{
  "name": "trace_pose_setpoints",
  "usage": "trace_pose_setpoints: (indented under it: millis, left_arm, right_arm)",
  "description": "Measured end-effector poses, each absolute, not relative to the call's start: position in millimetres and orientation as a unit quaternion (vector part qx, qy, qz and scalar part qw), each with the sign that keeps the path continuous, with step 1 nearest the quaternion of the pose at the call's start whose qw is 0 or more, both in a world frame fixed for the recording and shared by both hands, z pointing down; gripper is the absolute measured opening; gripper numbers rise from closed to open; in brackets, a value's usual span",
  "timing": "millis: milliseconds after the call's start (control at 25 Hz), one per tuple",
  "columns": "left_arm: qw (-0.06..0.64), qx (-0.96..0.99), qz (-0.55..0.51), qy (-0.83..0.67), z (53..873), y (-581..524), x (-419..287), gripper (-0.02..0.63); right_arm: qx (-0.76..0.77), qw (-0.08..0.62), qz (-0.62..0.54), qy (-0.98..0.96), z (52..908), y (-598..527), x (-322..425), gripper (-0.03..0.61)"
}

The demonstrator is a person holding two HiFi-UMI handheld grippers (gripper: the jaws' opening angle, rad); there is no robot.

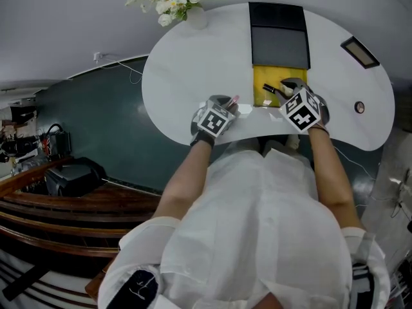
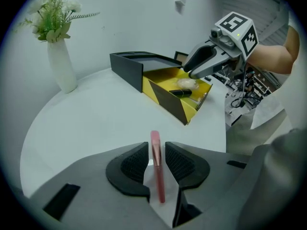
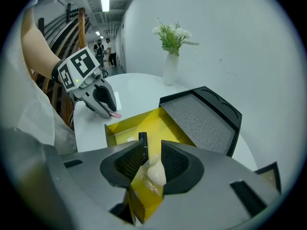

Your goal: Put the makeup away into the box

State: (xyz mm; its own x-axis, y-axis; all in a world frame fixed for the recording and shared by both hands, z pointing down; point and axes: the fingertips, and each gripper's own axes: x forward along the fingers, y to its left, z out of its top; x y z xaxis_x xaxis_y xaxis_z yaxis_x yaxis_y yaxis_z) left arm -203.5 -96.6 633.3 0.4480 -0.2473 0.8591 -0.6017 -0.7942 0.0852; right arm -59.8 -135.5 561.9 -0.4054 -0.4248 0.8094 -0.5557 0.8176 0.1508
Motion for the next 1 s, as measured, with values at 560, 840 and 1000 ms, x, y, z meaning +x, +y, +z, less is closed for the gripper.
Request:
trace_pose_setpoints:
  millis: [560,840,1000]
  left_arm:
    - [0.178,0.807,0.496,-0.267,641.9,-97.2,-207.5,0.066]
    - [0.181,0.805,0.495,-0.27,635.5,-98.7,-204.7,0.061]
    - [0.171,0.816,0.474,-0.282,613.3,-110.0,-188.5,0.061]
  right_arm:
    - [0.3,0.454,0.068,-0.836,559.7,-138.0,-52.3,0.104]
    - [0.308,0.449,0.068,-0.836,555.1,-140.4,-40.2,0.104]
    - [0.315,0.444,0.071,-0.836,552.3,-142.3,-28.3,0.104]
